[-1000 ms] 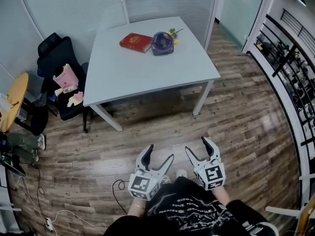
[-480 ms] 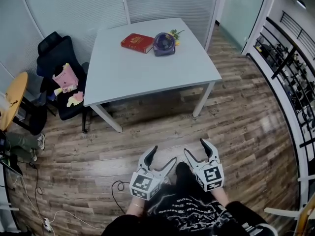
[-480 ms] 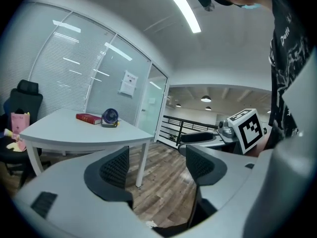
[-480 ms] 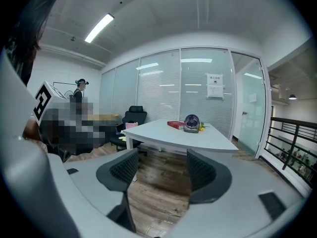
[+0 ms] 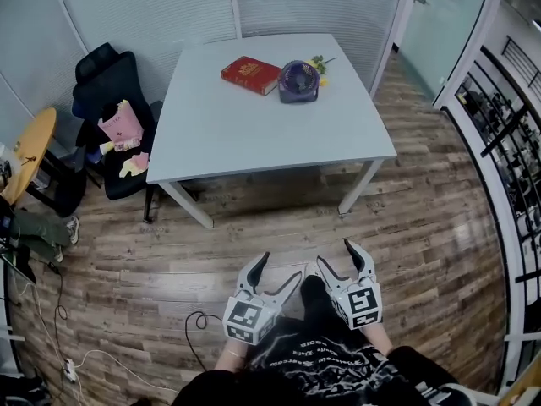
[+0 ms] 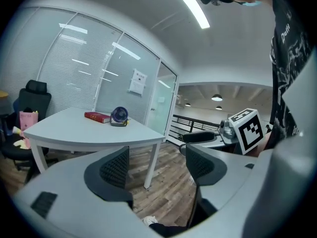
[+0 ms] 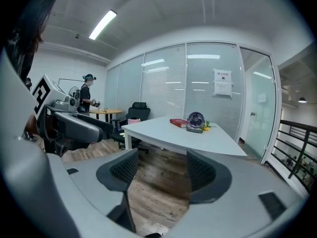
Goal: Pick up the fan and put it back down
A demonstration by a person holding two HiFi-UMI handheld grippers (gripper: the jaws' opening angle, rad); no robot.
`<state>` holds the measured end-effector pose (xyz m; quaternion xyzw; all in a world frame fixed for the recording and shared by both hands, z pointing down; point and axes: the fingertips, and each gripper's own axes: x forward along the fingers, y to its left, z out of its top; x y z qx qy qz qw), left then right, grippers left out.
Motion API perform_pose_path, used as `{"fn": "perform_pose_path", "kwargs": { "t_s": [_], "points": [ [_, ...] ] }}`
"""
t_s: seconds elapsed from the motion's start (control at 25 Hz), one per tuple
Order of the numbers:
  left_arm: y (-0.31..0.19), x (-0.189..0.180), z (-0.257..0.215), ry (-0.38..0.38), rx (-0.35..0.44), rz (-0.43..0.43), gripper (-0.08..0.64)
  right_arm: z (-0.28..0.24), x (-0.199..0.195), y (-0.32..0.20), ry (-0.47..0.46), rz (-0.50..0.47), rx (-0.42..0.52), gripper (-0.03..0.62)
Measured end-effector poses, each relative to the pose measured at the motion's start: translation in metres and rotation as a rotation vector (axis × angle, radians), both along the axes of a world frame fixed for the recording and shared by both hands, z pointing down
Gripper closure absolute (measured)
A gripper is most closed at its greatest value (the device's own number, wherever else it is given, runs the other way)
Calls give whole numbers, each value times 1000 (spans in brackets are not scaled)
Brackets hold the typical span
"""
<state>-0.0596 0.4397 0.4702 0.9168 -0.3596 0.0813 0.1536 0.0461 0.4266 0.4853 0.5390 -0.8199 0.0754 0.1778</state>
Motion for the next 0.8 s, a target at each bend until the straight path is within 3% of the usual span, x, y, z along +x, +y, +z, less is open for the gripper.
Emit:
{"fn": "perform_pose_path", "kwargs": {
  "t_s": [0.24,0.8],
  "points": [
    [-61,23,2,-30,-23,-50,192,2,29,-69,-14,-25,-11,298],
    [-186,93,4,-80,4,-190,193,4,105,-203,-38,-108,-13,307]
  ]
}}
